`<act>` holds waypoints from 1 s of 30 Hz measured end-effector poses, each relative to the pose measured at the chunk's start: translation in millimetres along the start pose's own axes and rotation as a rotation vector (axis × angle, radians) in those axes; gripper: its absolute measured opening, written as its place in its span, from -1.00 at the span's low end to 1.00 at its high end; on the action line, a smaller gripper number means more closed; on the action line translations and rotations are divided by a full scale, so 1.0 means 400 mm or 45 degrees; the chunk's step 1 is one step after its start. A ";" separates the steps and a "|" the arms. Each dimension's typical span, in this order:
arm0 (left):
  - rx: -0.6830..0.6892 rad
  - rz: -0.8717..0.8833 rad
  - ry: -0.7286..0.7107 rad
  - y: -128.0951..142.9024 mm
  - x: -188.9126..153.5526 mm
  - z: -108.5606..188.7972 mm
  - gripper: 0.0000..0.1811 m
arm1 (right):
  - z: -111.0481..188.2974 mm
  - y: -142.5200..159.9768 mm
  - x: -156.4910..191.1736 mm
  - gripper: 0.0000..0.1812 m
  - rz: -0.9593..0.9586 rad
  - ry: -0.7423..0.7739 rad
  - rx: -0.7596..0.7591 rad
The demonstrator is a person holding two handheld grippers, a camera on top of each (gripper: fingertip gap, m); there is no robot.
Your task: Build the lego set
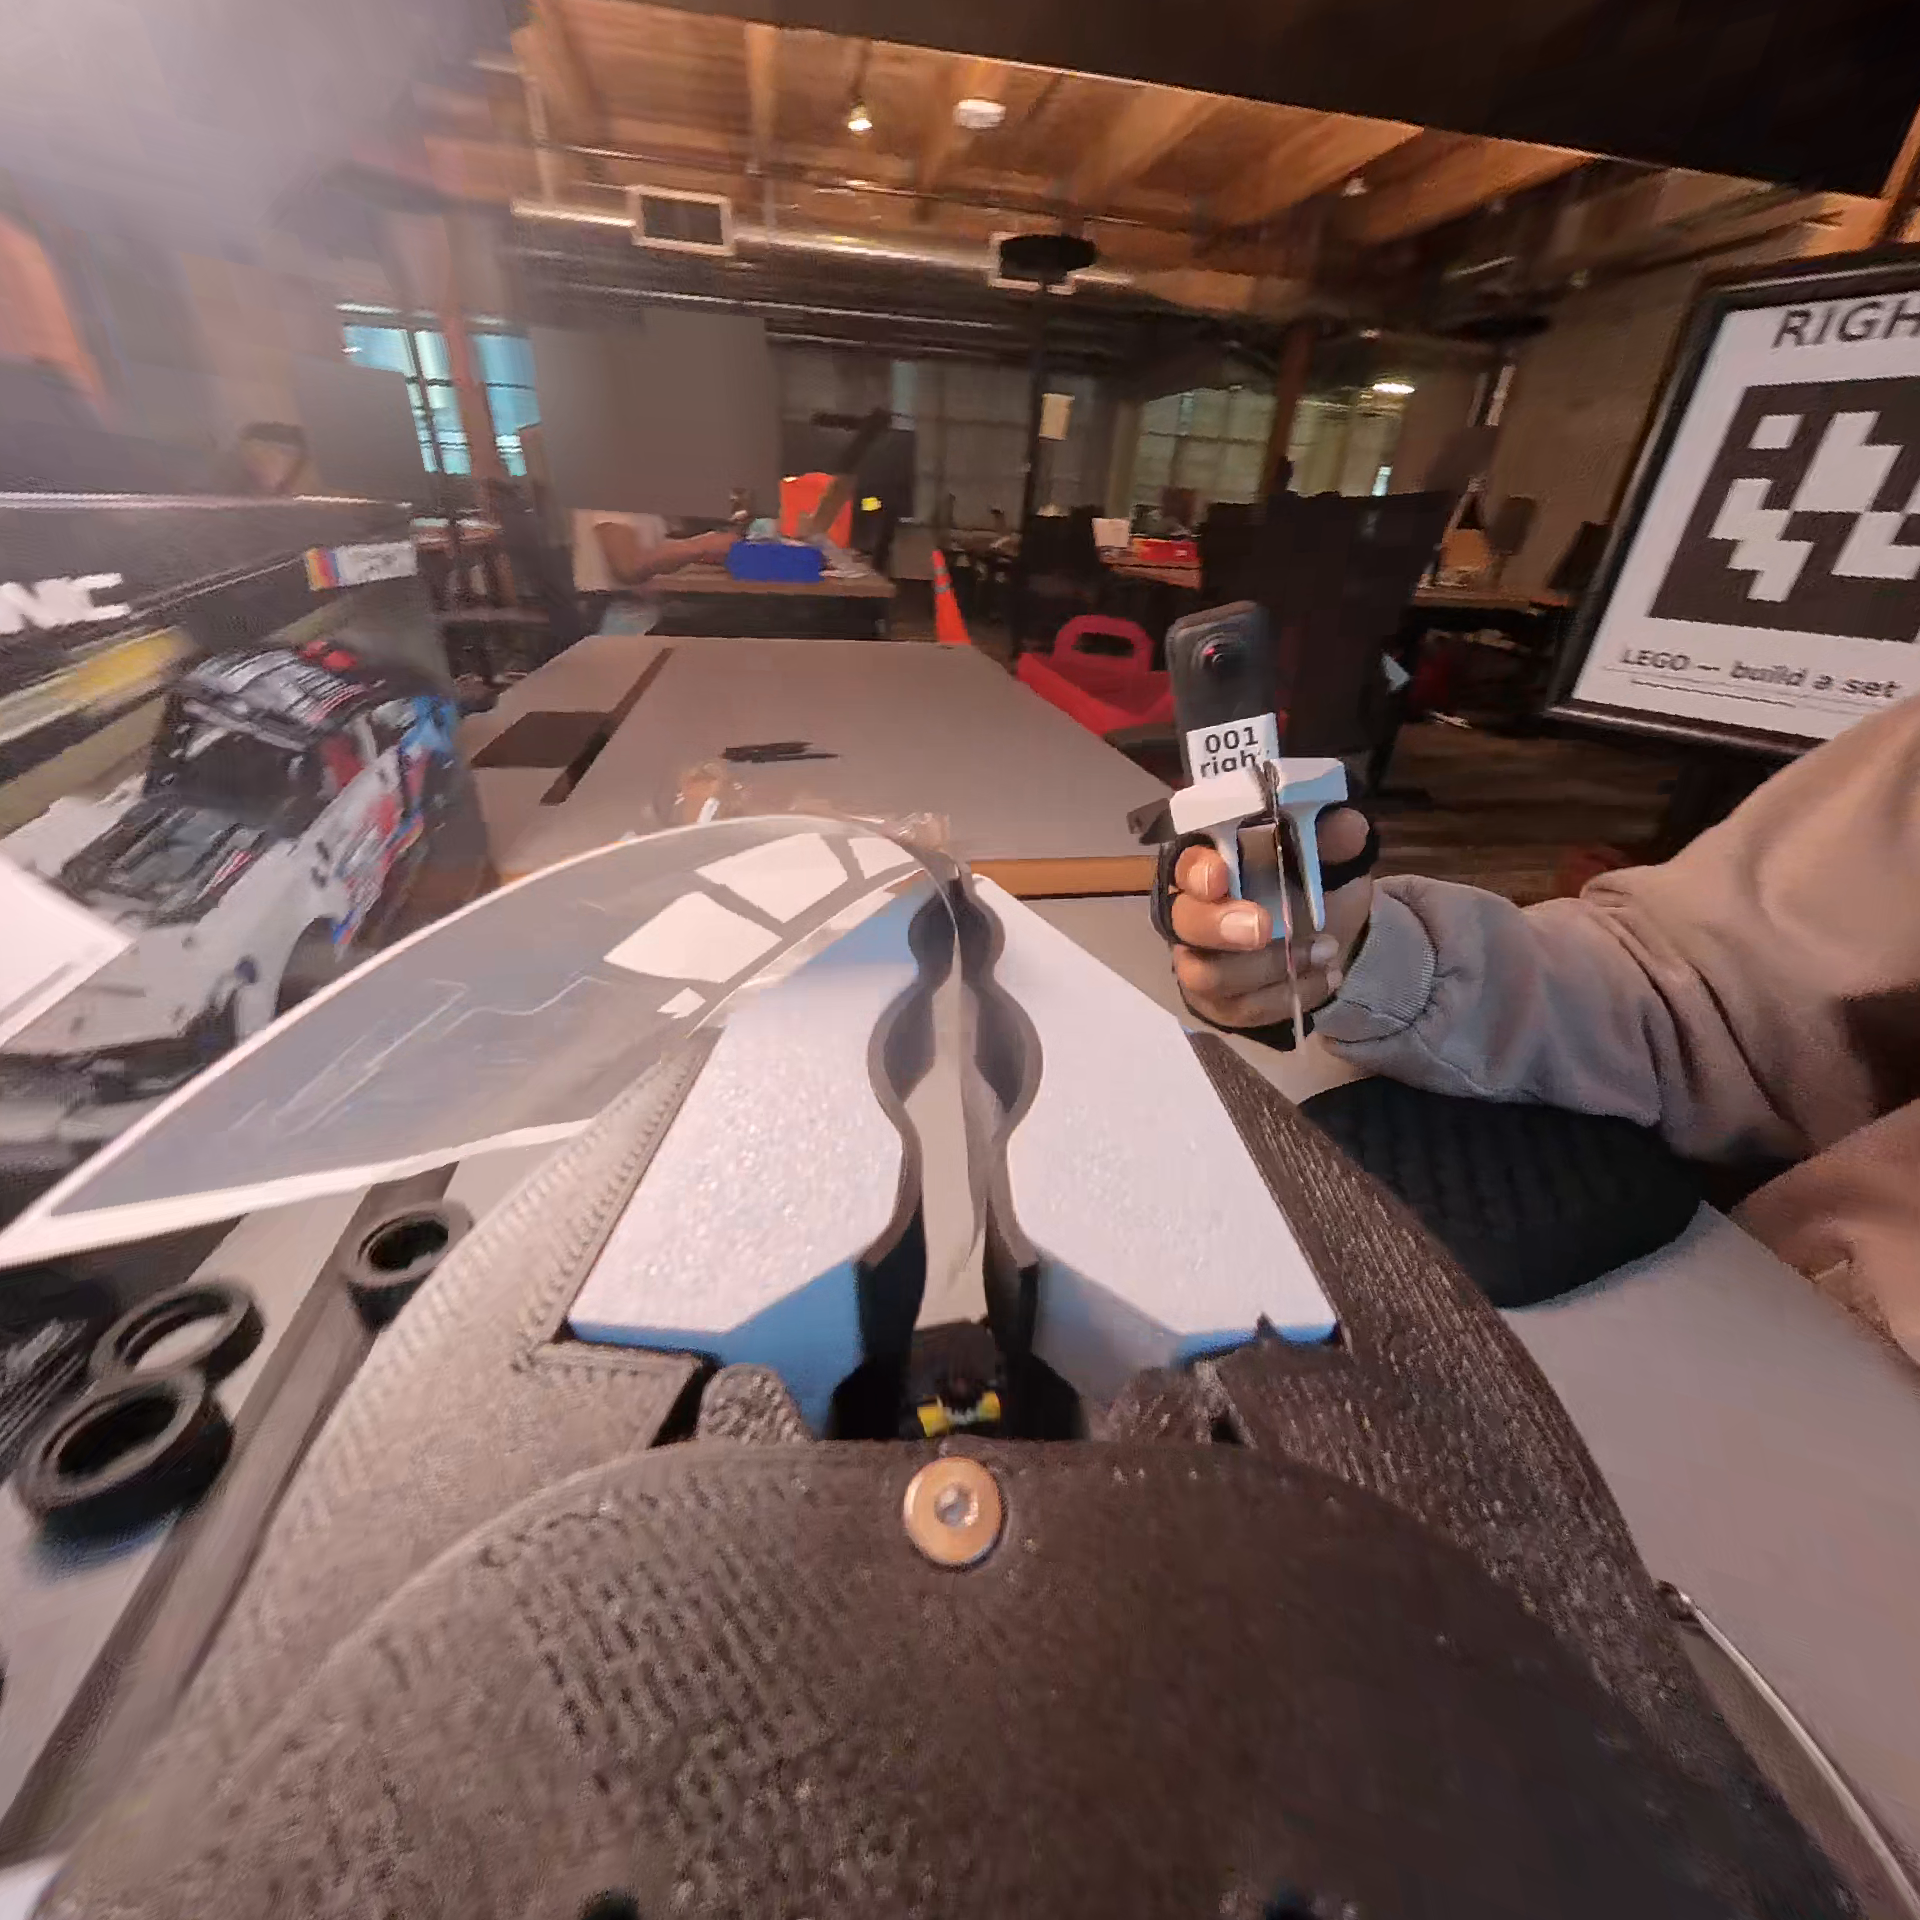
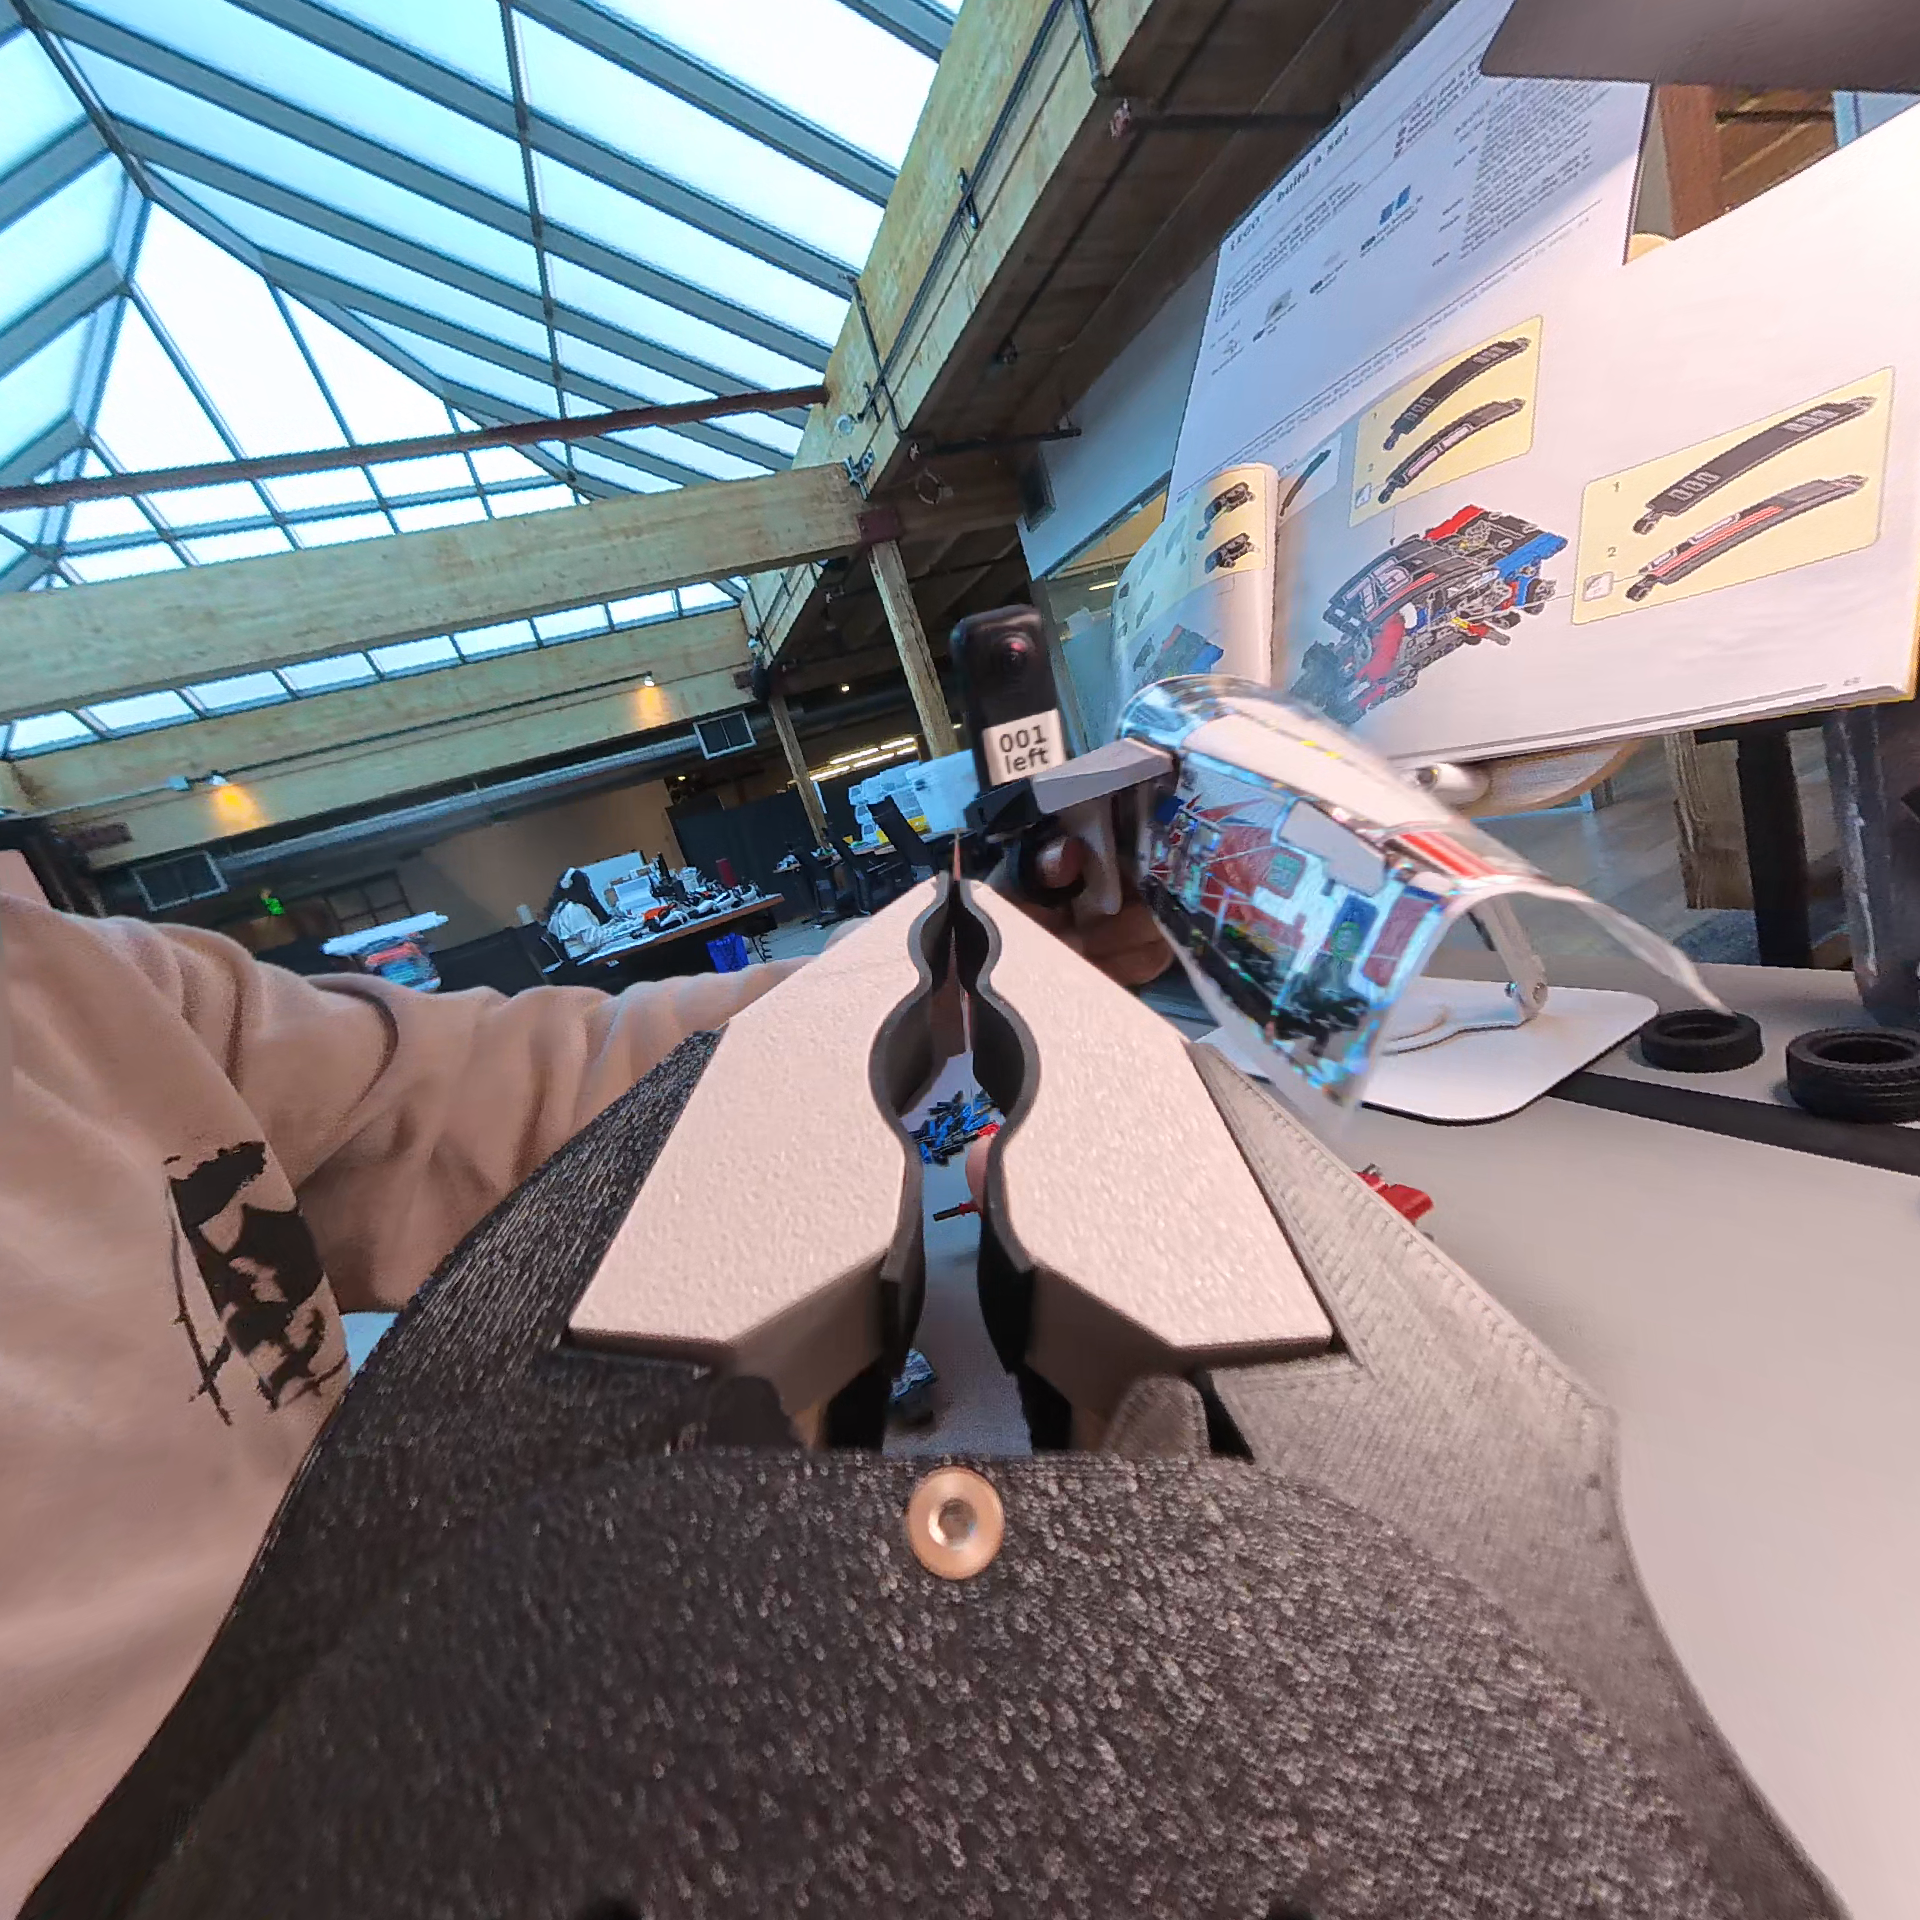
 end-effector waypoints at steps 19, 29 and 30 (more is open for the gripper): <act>0.814 0.192 -1.350 0.306 0.443 0.026 -0.60 | -0.018 0.038 -0.004 -1.00 -0.020 -0.007 0.075; 0.422 -0.093 -1.126 0.018 0.193 0.005 -0.56 | -0.036 0.065 0.004 -1.00 0.001 -0.001 0.118; 0.382 -0.069 -1.060 -0.007 0.141 0.007 -0.58 | -0.040 0.070 0.008 -1.00 0.033 0.008 0.131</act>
Point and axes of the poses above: each gripper's, where its closed fingertips meet, z back along the fingers, y out of its underside, x = y × z across the jaws, the point moved 2 cm from there along z, back along the fingers, and after that the axes turned 6 degrees about z, right-handed, at the moved point
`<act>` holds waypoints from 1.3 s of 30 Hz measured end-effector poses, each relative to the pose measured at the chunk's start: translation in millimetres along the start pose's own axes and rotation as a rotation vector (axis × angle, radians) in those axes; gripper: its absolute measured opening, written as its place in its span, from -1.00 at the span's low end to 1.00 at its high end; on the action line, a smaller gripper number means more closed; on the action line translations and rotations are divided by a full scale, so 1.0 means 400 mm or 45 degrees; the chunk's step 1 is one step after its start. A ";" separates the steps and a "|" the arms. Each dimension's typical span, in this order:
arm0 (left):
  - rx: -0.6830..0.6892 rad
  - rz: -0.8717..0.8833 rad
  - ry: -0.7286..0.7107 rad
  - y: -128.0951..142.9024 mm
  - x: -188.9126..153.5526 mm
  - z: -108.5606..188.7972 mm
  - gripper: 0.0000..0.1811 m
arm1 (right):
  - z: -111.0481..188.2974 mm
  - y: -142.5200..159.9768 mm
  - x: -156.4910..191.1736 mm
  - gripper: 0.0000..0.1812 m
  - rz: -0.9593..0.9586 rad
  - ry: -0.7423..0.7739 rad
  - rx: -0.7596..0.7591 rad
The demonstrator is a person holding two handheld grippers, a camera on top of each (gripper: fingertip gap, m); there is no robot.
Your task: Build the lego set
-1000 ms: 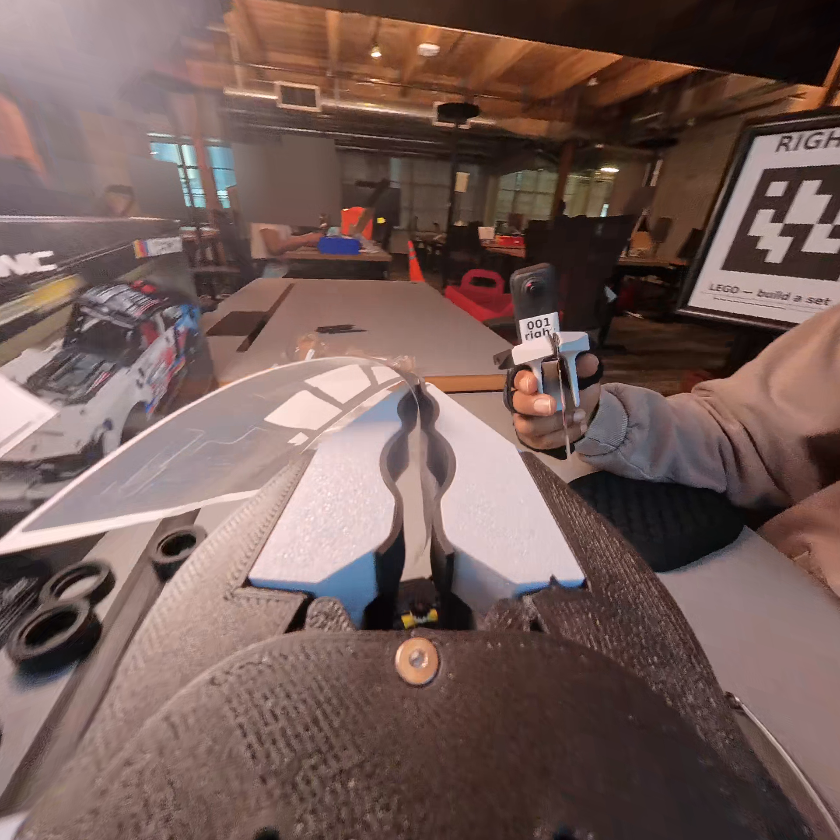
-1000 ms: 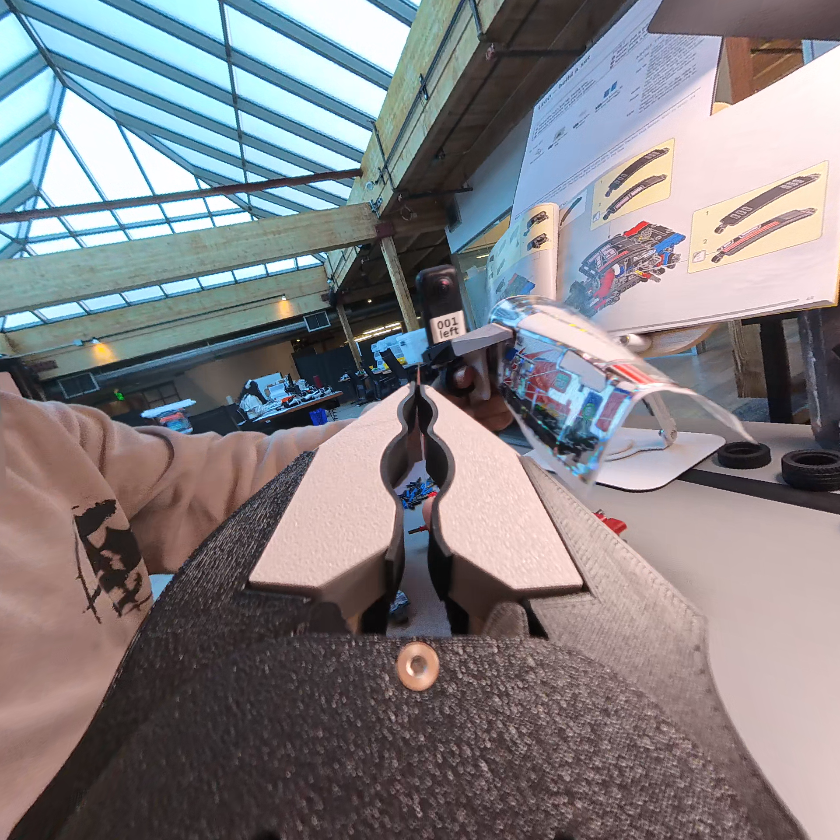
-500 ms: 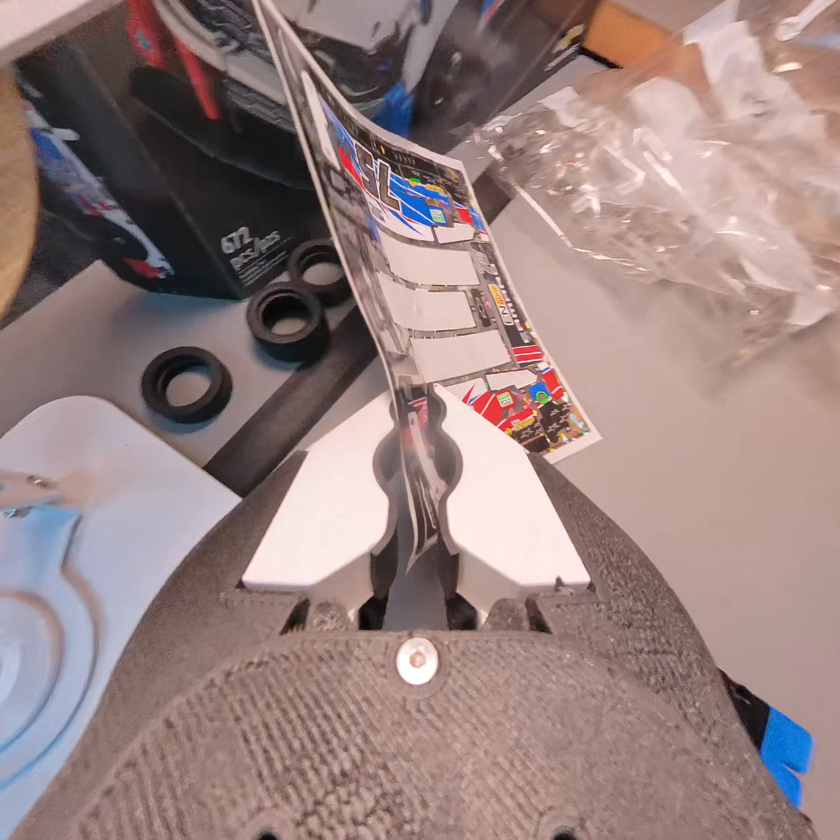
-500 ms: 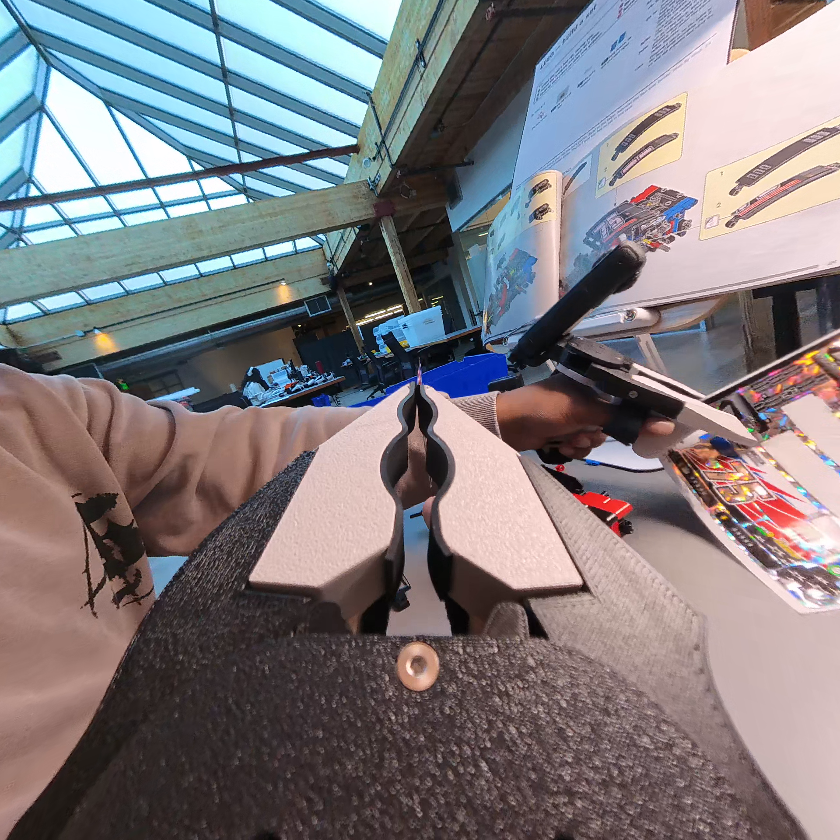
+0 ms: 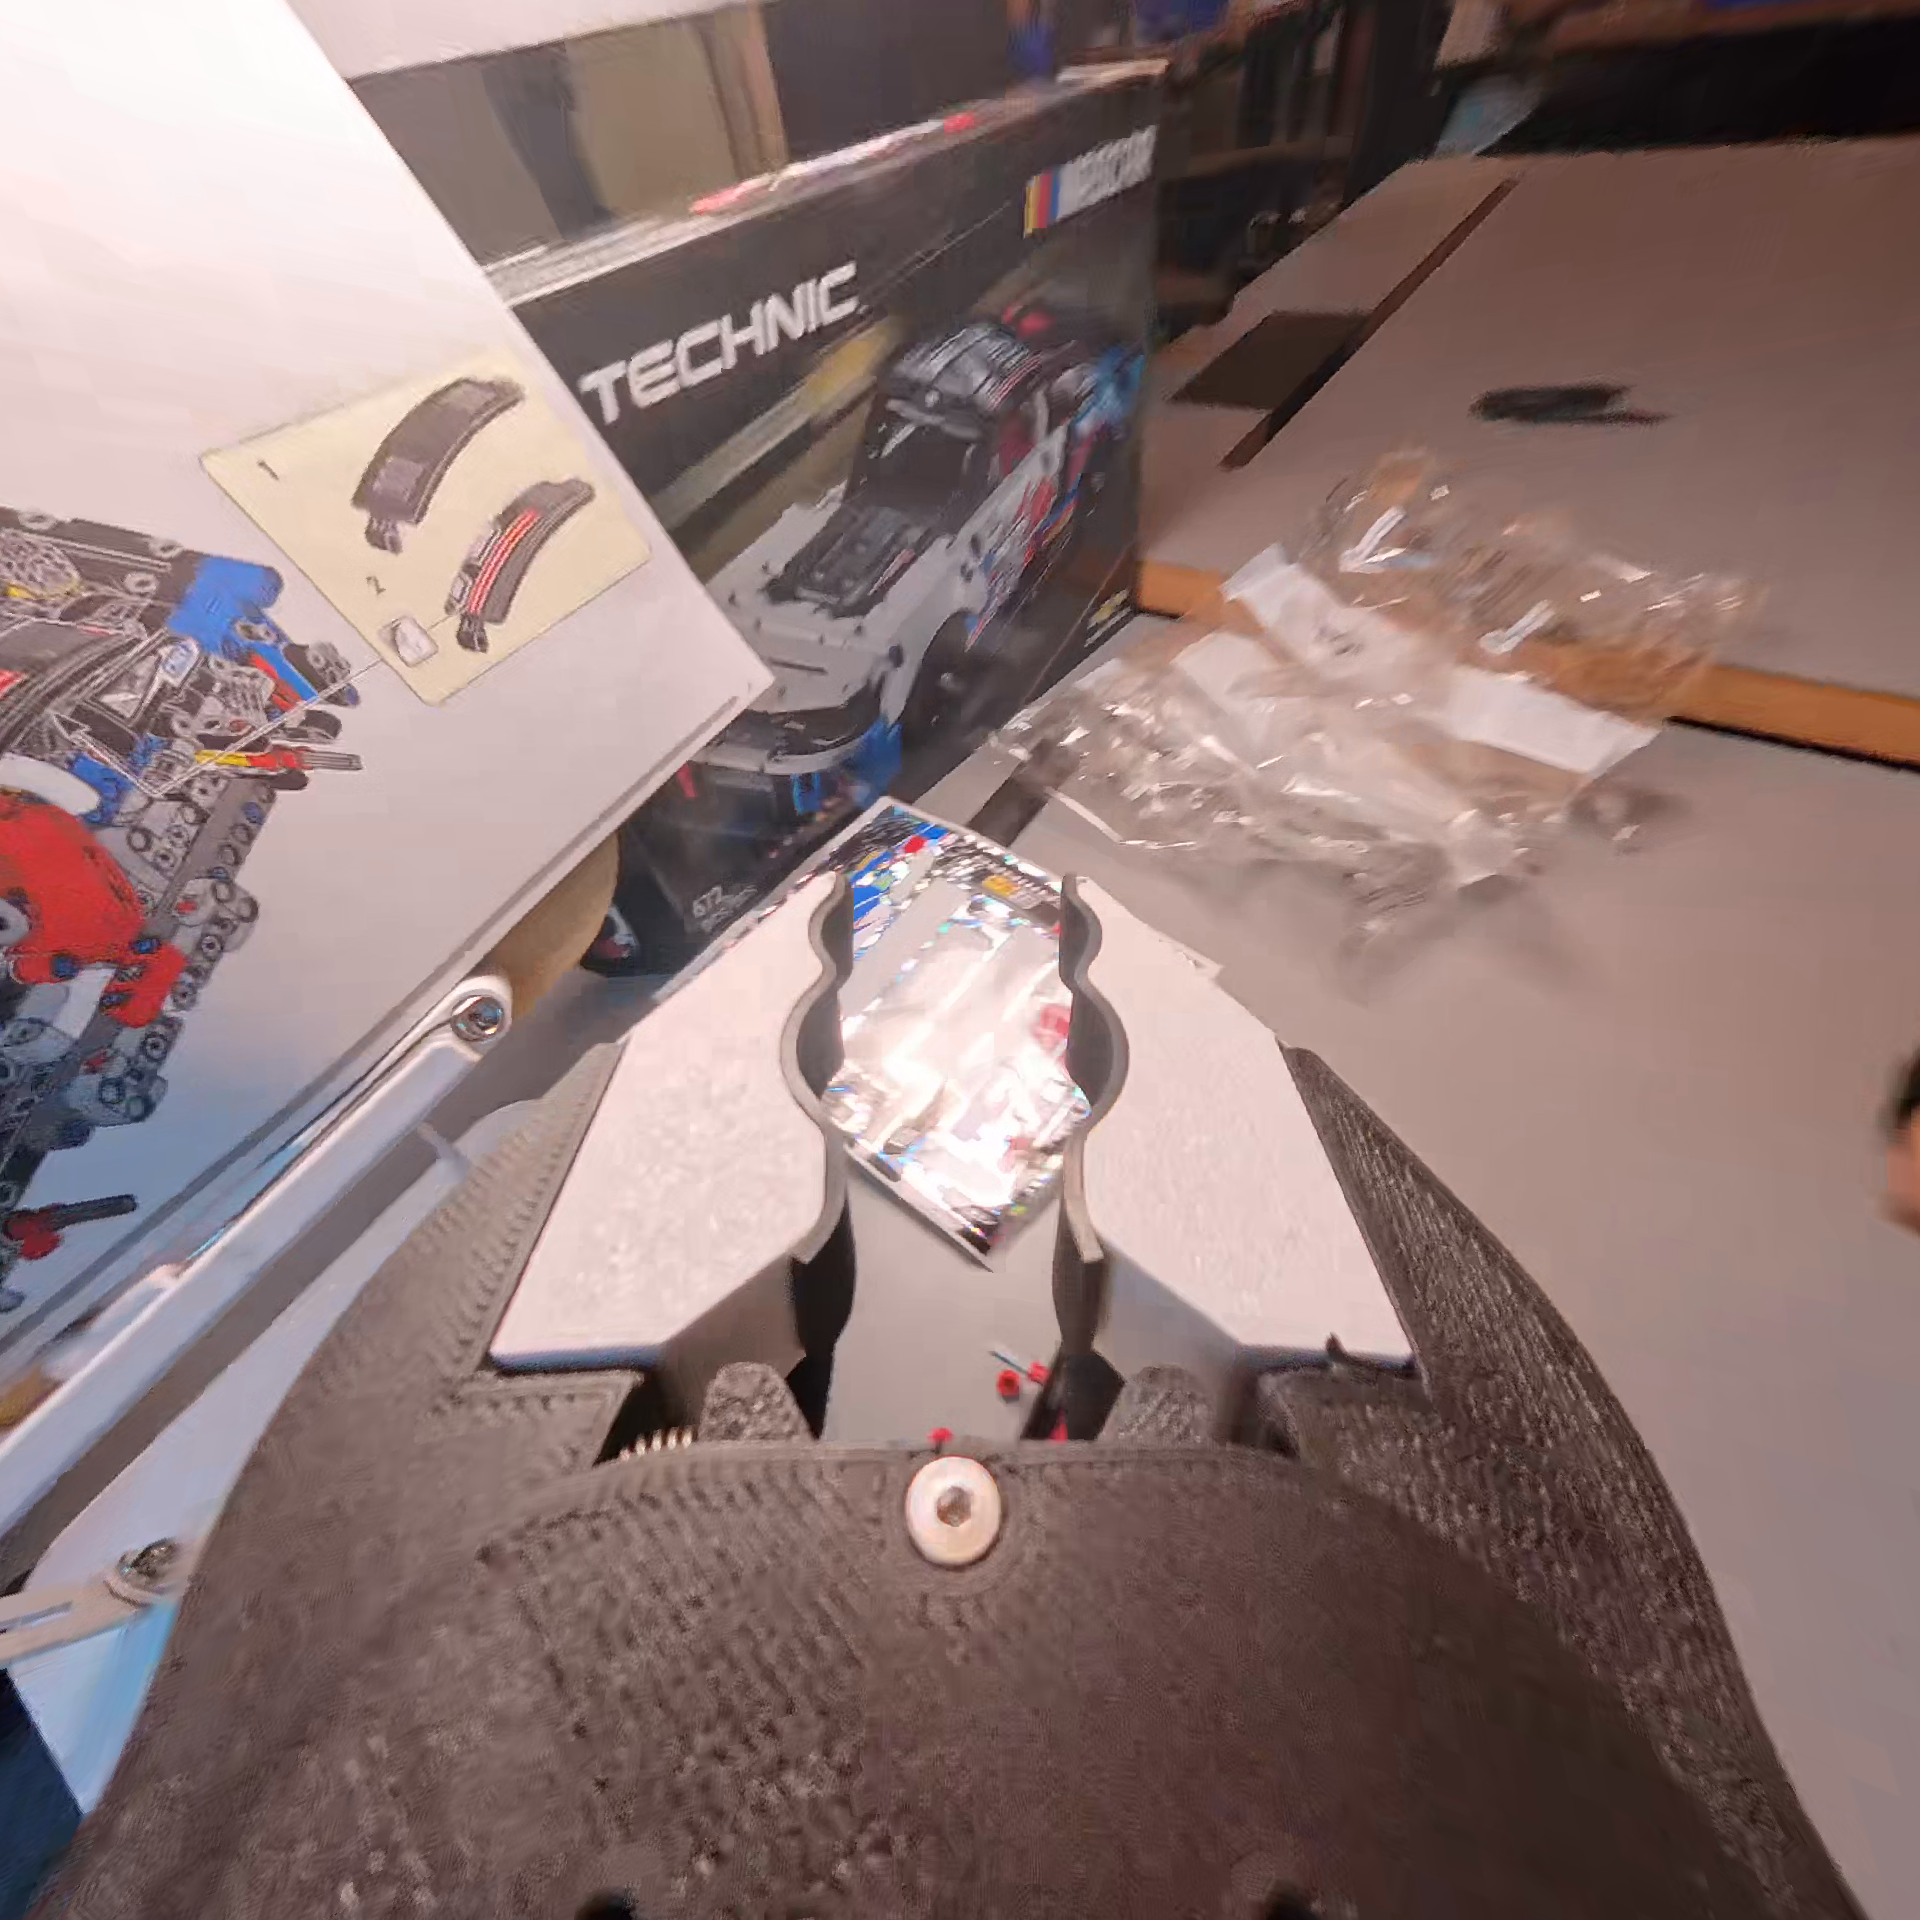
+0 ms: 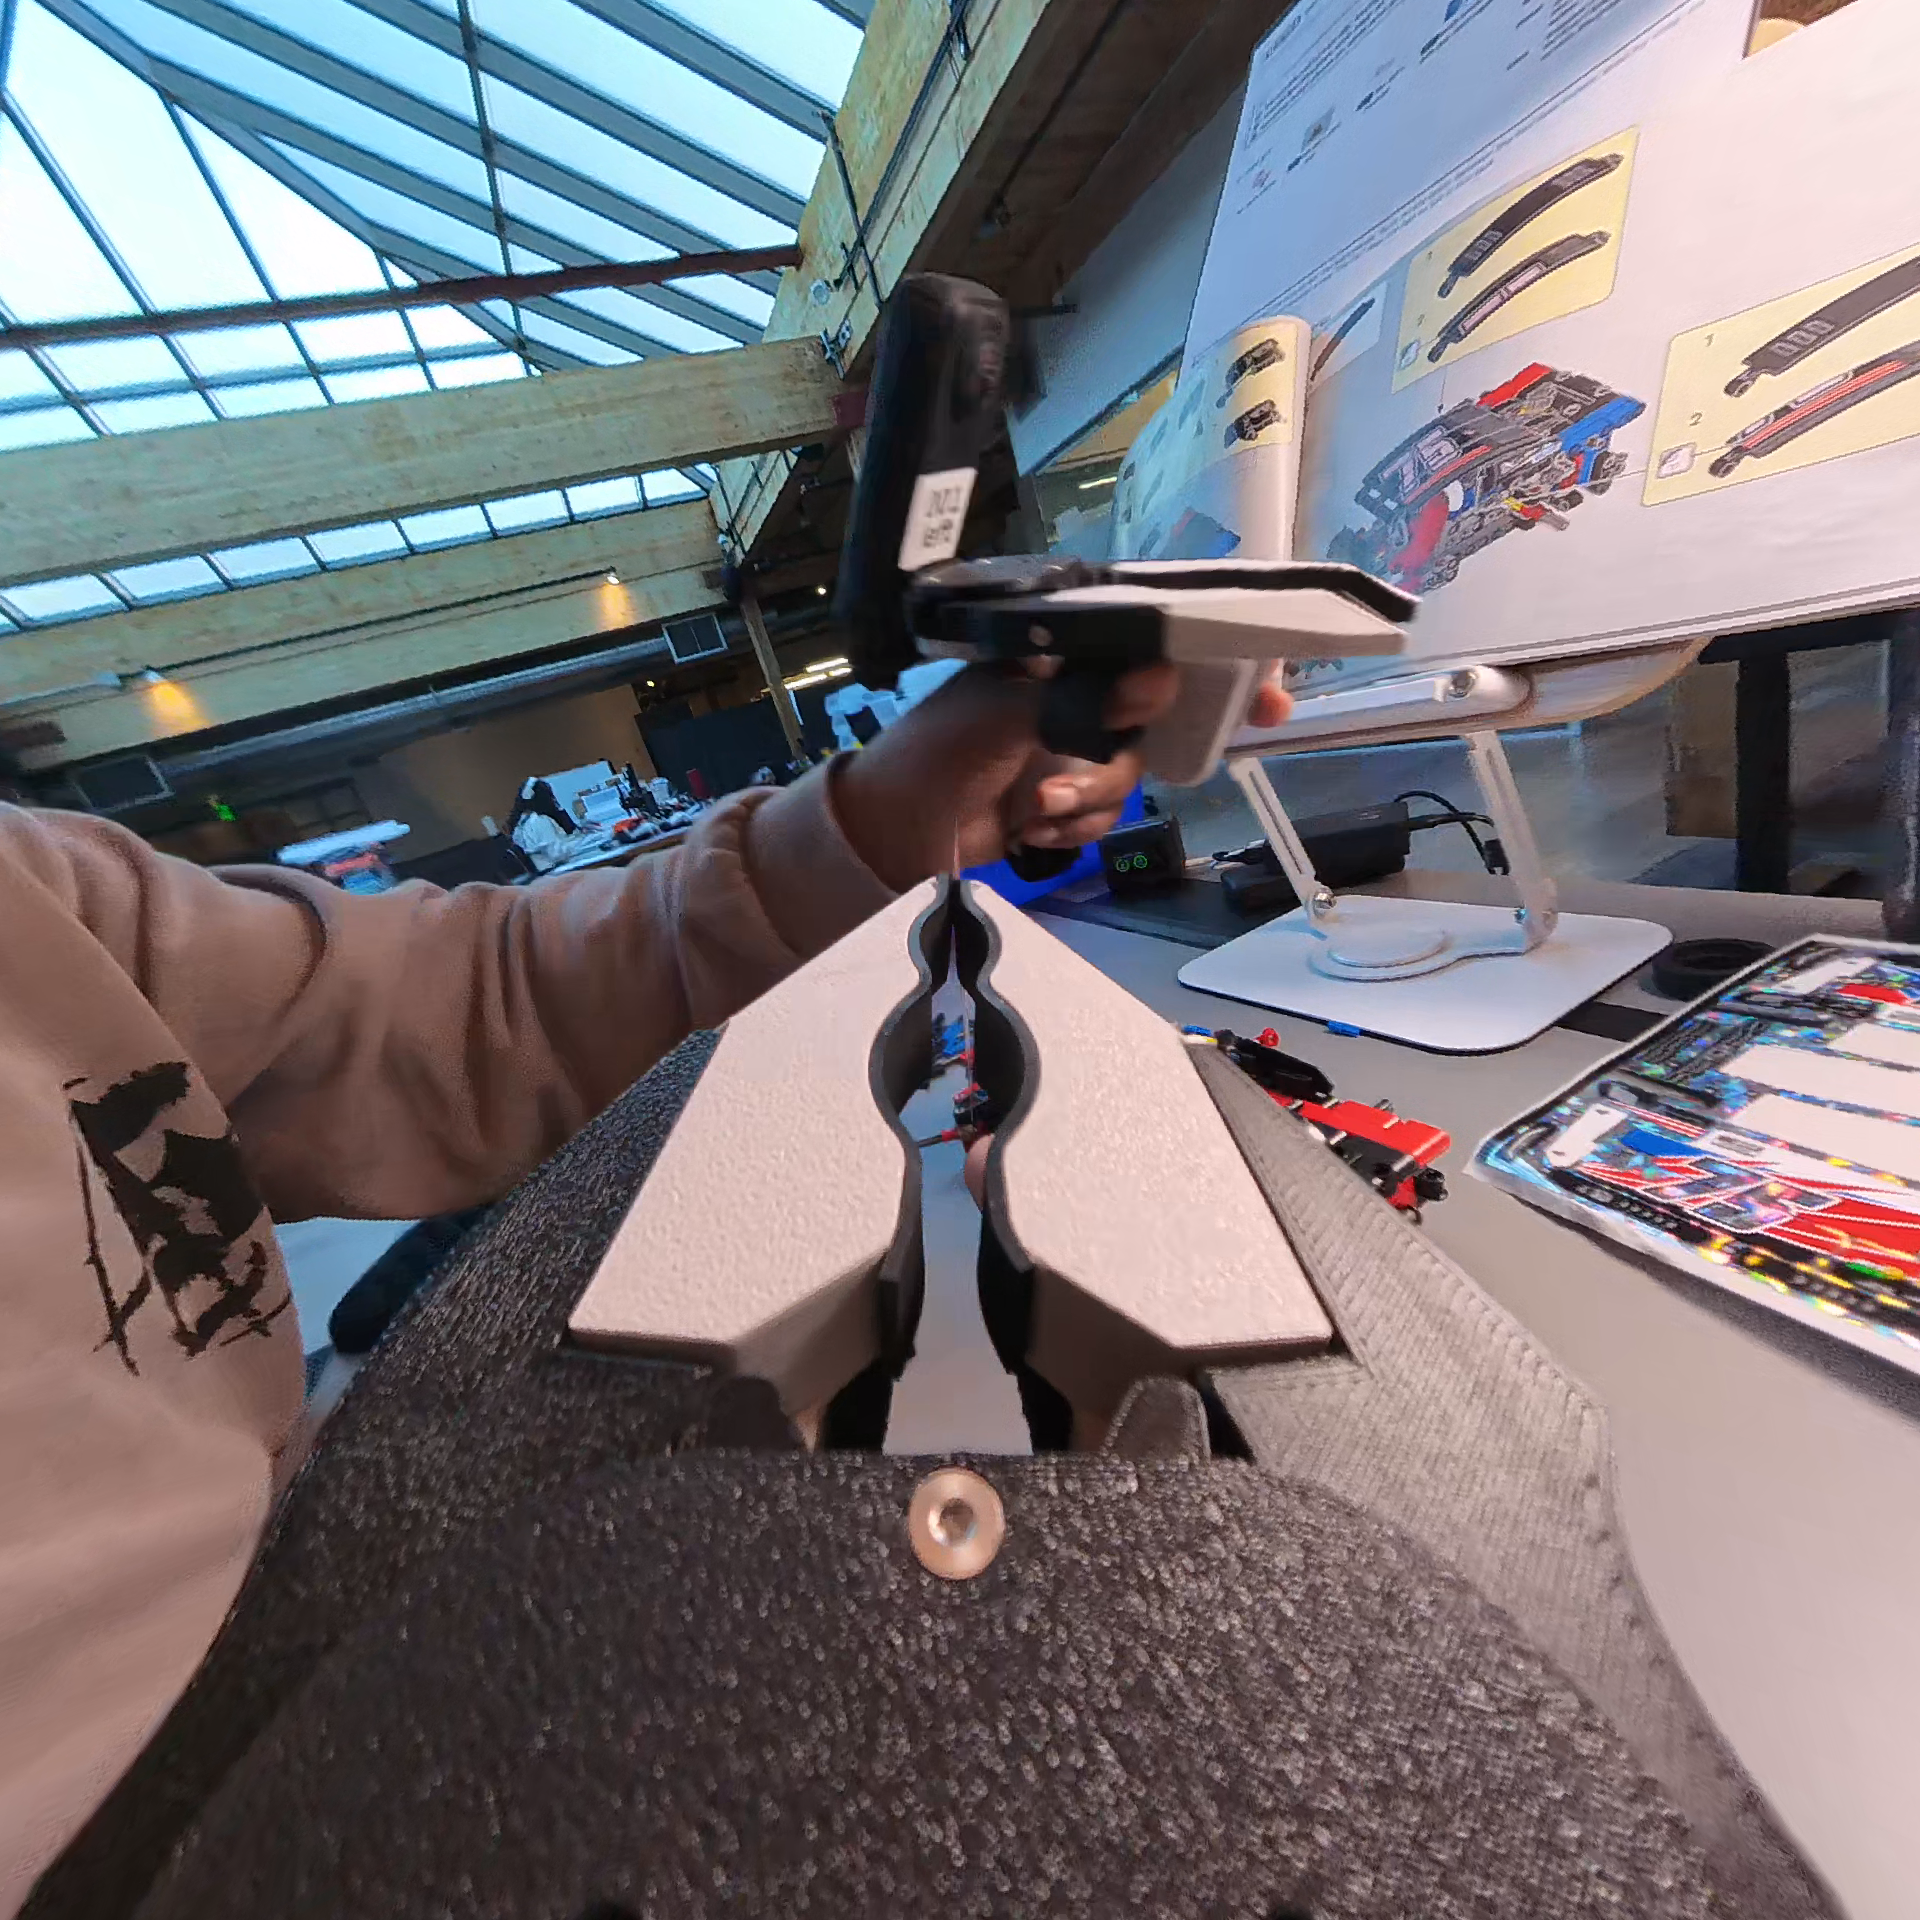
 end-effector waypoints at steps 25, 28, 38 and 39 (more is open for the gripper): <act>-0.274 1.271 0.694 0.273 -0.273 0.427 -0.83 | -0.187 0.189 0.218 -1.00 2.154 0.384 0.325; -0.273 1.271 0.668 0.283 -0.268 0.427 -0.87 | -0.193 0.201 0.222 -1.00 2.185 0.369 0.330; -0.245 1.180 0.614 0.297 -0.258 0.419 -1.00 | -0.194 0.221 0.221 -1.00 2.184 0.340 0.360; -0.241 1.159 0.608 0.298 -0.257 0.418 -1.00 | -0.194 0.222 0.219 -1.00 2.182 0.342 0.363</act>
Point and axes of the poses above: each gripper's, where its closed fingertips meet, z back along the fingers, y out of its underside, x = y × z across the jaws, the point moved 2 cm from there along z, back along the fingers, and after that the axes turned 6 degrees about z, right-handed, at the moved point
